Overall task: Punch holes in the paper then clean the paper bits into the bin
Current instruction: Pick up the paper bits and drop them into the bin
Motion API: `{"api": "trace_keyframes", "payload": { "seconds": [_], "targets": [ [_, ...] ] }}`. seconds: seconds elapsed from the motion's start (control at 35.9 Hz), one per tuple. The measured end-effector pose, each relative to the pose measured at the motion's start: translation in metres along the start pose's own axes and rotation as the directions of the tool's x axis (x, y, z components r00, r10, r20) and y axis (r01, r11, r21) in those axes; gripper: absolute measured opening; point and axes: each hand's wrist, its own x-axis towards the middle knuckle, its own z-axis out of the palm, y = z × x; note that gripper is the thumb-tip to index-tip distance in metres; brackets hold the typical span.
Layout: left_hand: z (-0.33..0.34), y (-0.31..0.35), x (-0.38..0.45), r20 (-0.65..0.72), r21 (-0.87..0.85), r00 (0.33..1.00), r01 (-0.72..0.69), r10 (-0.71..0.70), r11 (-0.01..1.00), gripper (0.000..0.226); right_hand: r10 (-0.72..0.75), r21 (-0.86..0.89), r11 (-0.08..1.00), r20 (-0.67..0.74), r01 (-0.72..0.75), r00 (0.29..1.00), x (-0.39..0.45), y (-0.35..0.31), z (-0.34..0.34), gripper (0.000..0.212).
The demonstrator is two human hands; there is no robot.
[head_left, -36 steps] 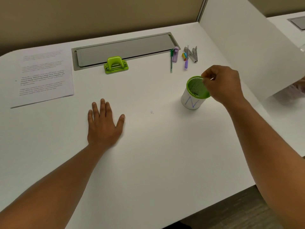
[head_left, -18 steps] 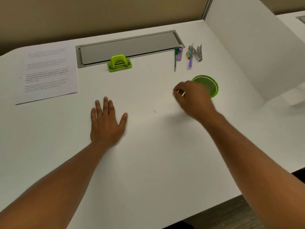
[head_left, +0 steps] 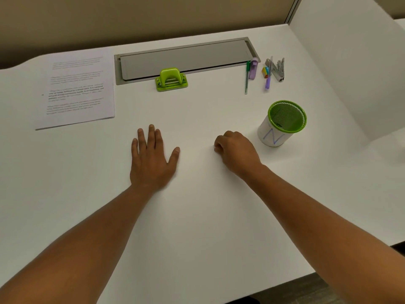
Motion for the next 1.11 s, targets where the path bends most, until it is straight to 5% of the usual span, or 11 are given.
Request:
{"api": "trace_keyframes", "payload": {
  "seconds": [0.31,0.47,0.75,0.92,1.11],
  "targets": [
    [0.0,0.0,0.0,0.009,-0.005,1.0,0.002,-0.002,1.0,0.083,-0.003,-0.137,0.991,0.006,0.004,1.0,-0.003,-0.013,0.004,0.013],
    [-0.001,0.0,0.0,0.005,-0.006,1.0,0.0,0.0,1.0,0.083,0.274,0.254,0.924,0.075,-0.284,0.959,0.007,-0.006,-0.022,0.019],
    [-0.001,0.0,0.0,0.008,-0.014,1.0,0.003,-0.003,1.0,0.084,0.402,0.497,0.81,-0.081,-0.313,0.912,-0.003,0.031,-0.131,0.014],
    [-0.001,0.0,0.0,0.002,-0.005,1.0,-0.002,0.002,1.0,0.083,0.469,0.441,0.828,-0.207,-0.346,0.858,-0.008,0.065,-0.157,0.009],
    [-0.001,0.0,0.0,-0.004,-0.004,1.0,-0.005,0.005,1.0,0.082,0.413,0.207,0.906,-0.228,-0.37,0.882,-0.01,0.079,-0.145,0.018]
  ]
}}
